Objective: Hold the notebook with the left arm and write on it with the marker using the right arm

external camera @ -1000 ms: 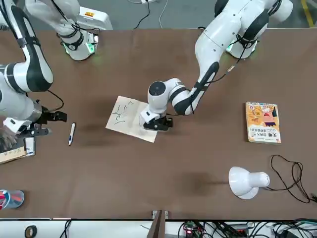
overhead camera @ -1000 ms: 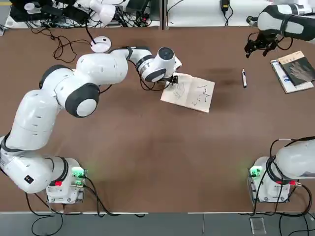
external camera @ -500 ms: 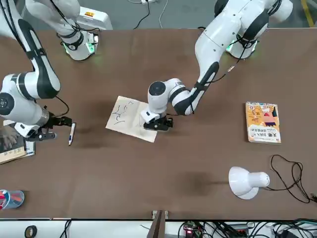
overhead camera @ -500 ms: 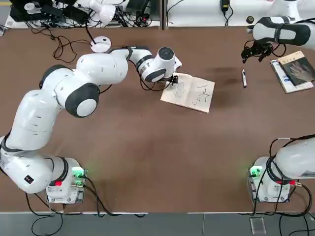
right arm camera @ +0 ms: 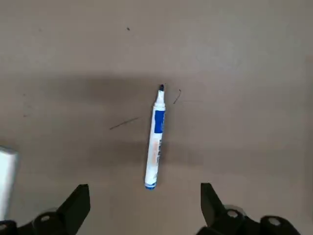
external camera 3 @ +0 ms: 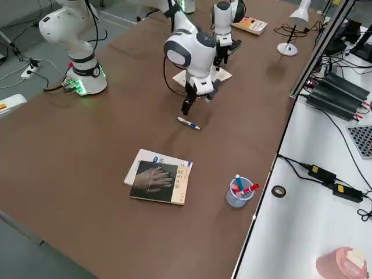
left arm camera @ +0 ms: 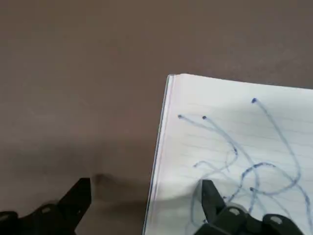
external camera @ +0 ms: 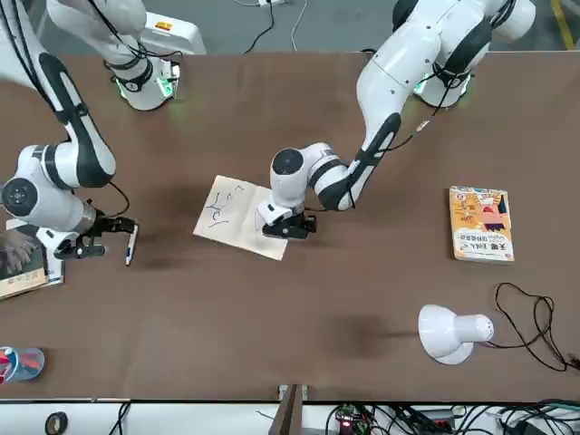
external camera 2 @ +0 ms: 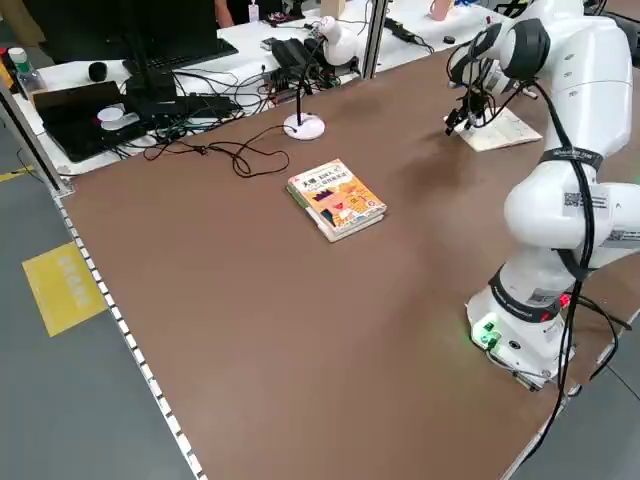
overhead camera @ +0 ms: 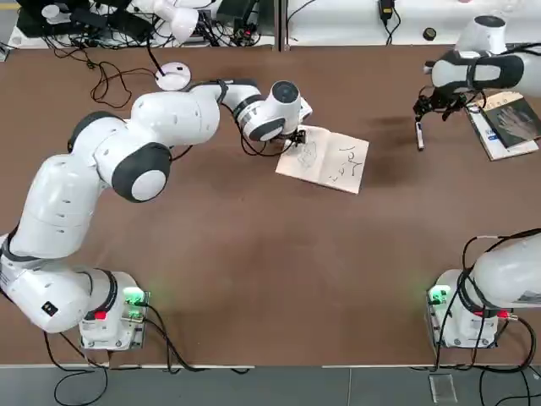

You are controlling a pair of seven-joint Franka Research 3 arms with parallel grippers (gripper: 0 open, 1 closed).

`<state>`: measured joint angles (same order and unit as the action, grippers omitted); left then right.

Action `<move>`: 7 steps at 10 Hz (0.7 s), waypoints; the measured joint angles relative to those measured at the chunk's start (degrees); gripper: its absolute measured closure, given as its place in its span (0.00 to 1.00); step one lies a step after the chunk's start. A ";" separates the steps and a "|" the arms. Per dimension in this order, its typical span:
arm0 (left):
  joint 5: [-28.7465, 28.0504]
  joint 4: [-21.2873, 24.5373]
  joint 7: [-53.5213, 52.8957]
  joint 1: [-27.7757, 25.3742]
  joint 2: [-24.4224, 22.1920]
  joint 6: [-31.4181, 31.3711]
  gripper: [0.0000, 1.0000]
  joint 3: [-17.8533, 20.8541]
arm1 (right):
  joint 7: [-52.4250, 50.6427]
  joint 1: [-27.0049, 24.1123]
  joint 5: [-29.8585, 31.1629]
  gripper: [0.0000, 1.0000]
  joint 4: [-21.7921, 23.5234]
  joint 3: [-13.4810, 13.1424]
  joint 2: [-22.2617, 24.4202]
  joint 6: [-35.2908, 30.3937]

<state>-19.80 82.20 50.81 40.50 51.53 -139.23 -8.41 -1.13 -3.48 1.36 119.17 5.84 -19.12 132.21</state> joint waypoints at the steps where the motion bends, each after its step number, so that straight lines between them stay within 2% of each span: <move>1: 0.00 0.00 0.00 0.00 0.00 0.00 0.00 0.00 | -0.01 0.00 0.00 0.00 0.92 0.01 -0.40 1.22; 7: 0.00 0.00 0.00 0.00 0.00 0.00 0.00 0.00 | 0.57 -0.01 0.00 0.00 2.01 0.02 -2.69 5.38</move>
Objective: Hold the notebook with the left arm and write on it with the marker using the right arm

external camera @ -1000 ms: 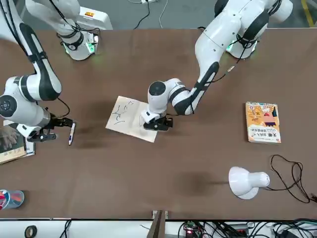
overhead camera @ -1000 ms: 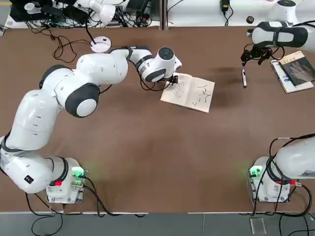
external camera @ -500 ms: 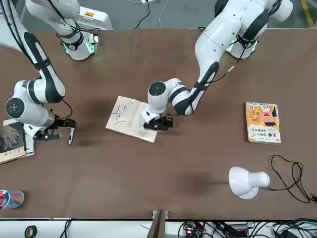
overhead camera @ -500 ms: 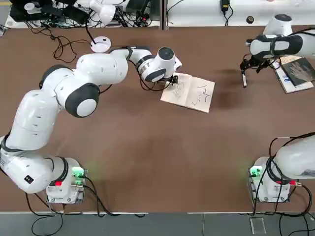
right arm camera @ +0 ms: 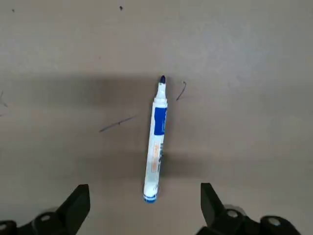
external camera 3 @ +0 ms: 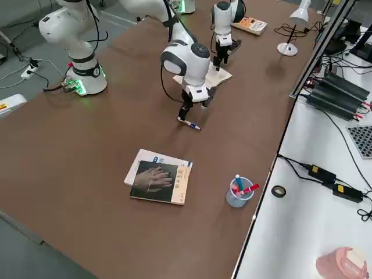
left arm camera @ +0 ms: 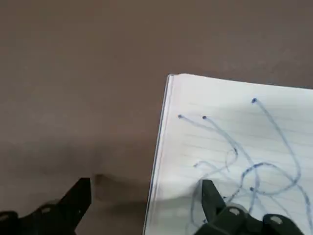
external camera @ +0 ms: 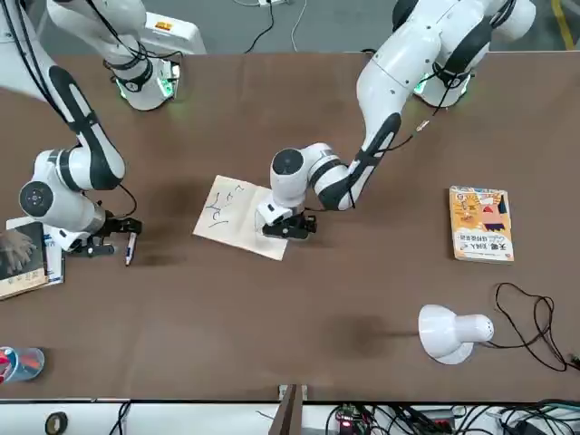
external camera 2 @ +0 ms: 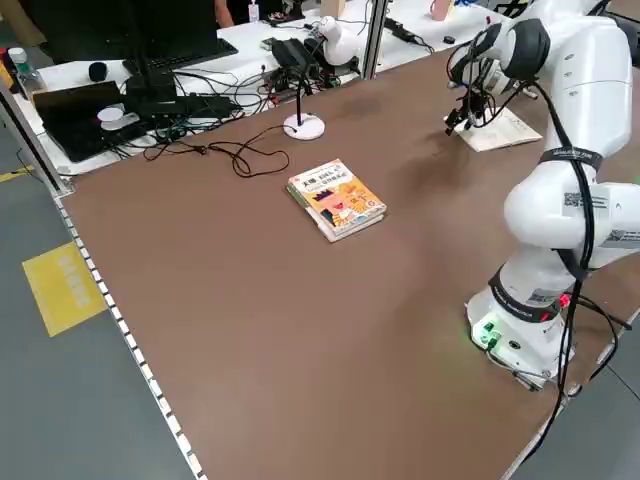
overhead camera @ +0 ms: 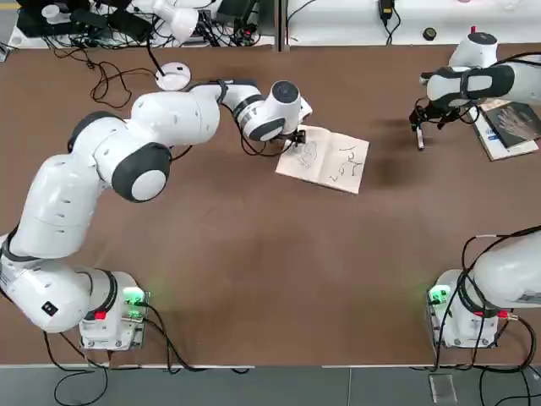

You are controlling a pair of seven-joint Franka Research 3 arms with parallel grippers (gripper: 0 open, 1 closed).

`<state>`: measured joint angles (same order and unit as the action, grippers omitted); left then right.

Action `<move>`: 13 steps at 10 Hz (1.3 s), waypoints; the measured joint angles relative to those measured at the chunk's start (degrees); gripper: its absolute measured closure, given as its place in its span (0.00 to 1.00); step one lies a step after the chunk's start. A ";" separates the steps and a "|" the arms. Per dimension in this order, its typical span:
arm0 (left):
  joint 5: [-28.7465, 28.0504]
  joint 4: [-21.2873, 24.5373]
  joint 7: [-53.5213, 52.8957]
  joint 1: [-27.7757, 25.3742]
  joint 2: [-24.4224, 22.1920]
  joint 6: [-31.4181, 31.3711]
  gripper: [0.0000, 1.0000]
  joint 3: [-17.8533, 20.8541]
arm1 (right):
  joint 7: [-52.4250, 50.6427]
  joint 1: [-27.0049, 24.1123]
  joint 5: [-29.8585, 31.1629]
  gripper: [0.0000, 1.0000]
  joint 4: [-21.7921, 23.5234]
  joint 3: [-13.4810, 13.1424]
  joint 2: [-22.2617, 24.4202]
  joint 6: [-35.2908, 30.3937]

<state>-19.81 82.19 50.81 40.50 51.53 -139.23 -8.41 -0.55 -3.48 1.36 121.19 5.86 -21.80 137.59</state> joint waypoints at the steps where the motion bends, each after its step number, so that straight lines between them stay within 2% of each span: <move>1: 0.00 0.00 0.00 0.00 0.00 0.00 0.00 0.00 | 0.04 -0.01 0.00 0.00 0.06 -0.02 -0.62 1.15; 6: 0.00 0.00 0.00 0.00 0.00 0.00 0.00 0.00 | 0.11 -0.01 0.00 0.00 0.08 -0.08 -3.65 5.18; 13: 0.00 0.00 -0.02 0.00 0.00 0.00 0.00 0.00 | 0.11 0.18 0.01 0.00 0.01 -0.12 -4.42 5.73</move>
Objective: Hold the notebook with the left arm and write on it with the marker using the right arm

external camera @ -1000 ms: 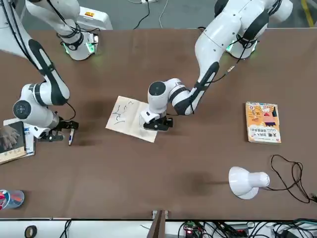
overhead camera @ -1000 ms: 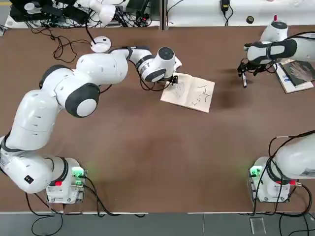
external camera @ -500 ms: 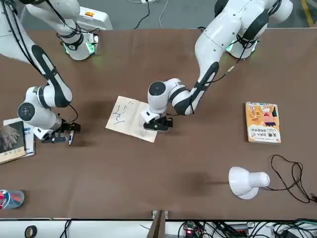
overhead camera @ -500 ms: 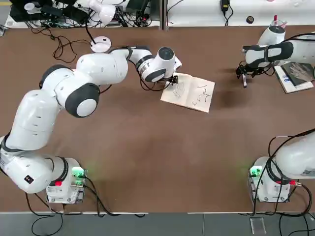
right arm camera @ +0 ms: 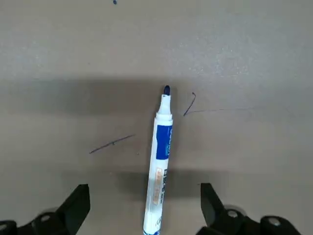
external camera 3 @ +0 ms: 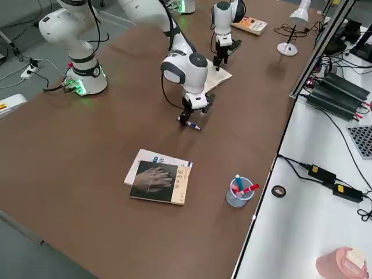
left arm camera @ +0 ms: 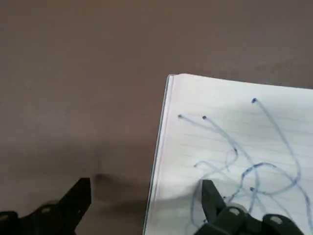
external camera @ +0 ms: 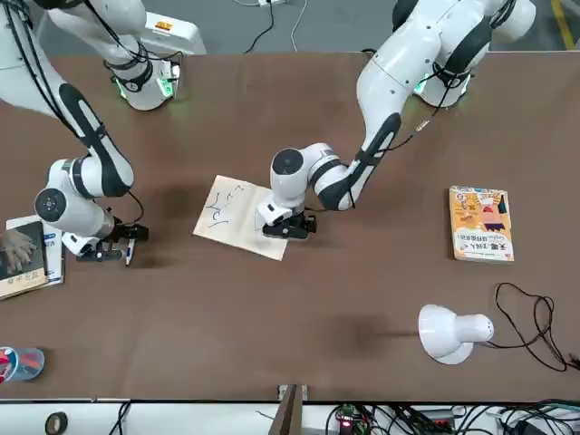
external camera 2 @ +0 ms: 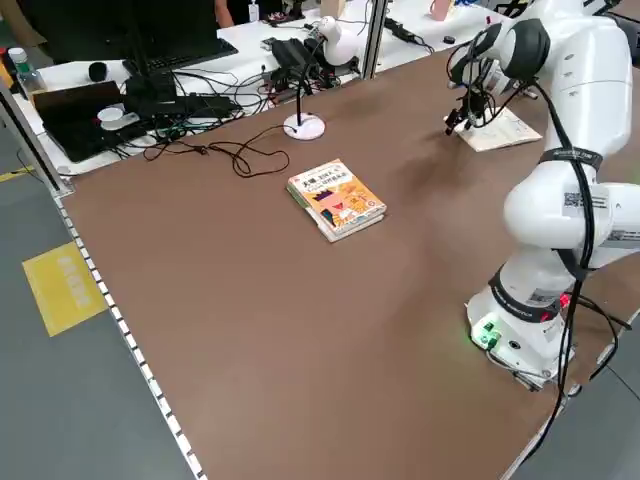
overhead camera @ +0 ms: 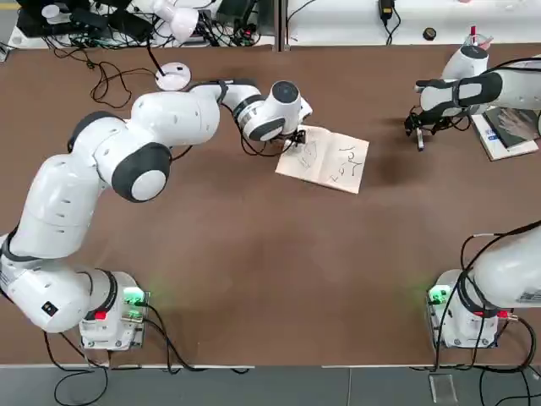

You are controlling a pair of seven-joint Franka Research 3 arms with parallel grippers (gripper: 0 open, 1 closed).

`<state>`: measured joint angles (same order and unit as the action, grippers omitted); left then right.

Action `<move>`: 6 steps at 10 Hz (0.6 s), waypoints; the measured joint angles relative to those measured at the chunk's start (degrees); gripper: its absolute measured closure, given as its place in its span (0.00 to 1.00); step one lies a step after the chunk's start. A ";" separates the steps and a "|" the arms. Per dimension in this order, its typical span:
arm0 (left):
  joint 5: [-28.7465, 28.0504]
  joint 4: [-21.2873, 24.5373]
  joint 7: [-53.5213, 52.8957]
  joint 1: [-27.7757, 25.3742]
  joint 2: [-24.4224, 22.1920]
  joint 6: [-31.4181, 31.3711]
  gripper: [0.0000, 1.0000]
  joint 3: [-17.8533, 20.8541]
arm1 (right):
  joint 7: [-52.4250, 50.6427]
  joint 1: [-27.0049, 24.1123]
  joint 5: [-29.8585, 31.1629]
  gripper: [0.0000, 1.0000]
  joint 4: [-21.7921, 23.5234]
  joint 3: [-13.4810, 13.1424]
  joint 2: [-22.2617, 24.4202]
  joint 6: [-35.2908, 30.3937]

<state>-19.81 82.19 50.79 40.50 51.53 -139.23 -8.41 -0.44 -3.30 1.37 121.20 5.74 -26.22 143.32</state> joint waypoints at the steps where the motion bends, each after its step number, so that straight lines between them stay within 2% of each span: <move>1: 0.00 0.00 0.00 0.00 0.00 0.00 0.00 0.00 | 0.00 0.00 0.08 0.00 -0.12 -0.17 -0.02 0.03; 6: 0.00 0.00 -0.01 0.00 0.00 0.00 0.00 0.00 | 0.00 -0.01 0.93 0.00 -1.48 -1.12 -1.06 0.11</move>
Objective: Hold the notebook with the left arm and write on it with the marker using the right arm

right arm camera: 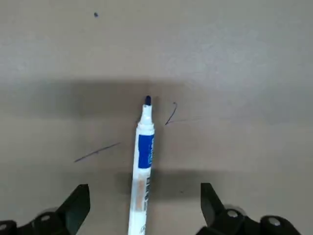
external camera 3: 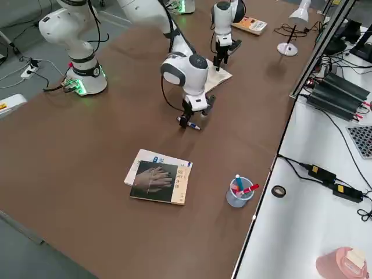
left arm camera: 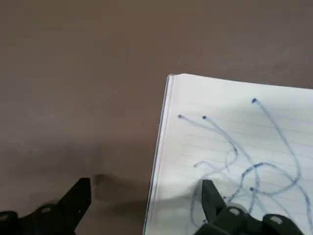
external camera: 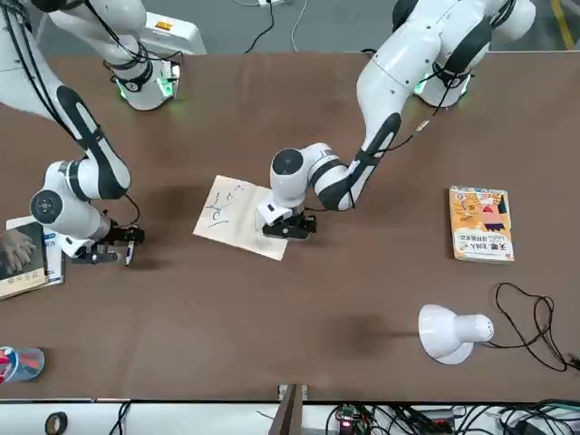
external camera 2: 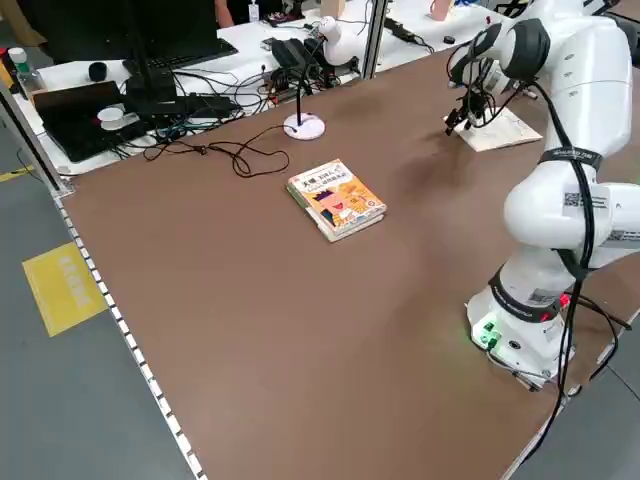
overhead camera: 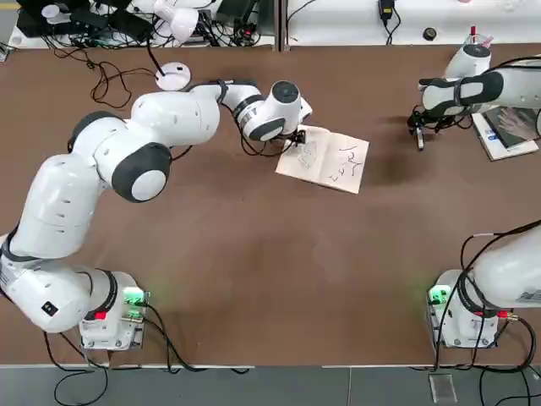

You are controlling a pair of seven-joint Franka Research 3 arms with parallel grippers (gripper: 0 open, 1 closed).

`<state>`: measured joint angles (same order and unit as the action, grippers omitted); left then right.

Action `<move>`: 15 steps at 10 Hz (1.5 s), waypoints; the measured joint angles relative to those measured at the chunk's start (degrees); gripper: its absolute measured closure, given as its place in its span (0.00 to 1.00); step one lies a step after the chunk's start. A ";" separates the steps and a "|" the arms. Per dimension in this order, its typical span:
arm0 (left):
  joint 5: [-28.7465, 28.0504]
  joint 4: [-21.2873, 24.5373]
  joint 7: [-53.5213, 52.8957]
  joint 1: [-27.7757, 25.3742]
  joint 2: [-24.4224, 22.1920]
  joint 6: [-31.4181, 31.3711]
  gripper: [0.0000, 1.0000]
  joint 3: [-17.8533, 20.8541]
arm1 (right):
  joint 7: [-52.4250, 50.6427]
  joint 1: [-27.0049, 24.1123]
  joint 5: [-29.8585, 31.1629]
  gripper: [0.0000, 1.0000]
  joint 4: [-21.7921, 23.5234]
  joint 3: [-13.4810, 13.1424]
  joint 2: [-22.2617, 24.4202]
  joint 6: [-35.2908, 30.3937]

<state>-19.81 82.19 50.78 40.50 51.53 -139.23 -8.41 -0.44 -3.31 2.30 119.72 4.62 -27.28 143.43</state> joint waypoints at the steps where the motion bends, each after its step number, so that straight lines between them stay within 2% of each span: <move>1: 0.00 0.00 0.00 0.00 0.00 0.00 0.00 0.00 | 0.03 0.02 0.00 0.00 -0.28 0.00 -0.28 0.00; 15: 0.00 0.00 -0.01 0.00 0.00 0.00 0.00 0.00 | 0.50 0.51 0.02 0.04 -2.09 -0.24 -2.43 -0.01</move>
<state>-19.81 82.19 50.77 40.50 51.53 -139.23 -8.41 0.06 -2.81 2.32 117.63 4.37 -29.71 143.42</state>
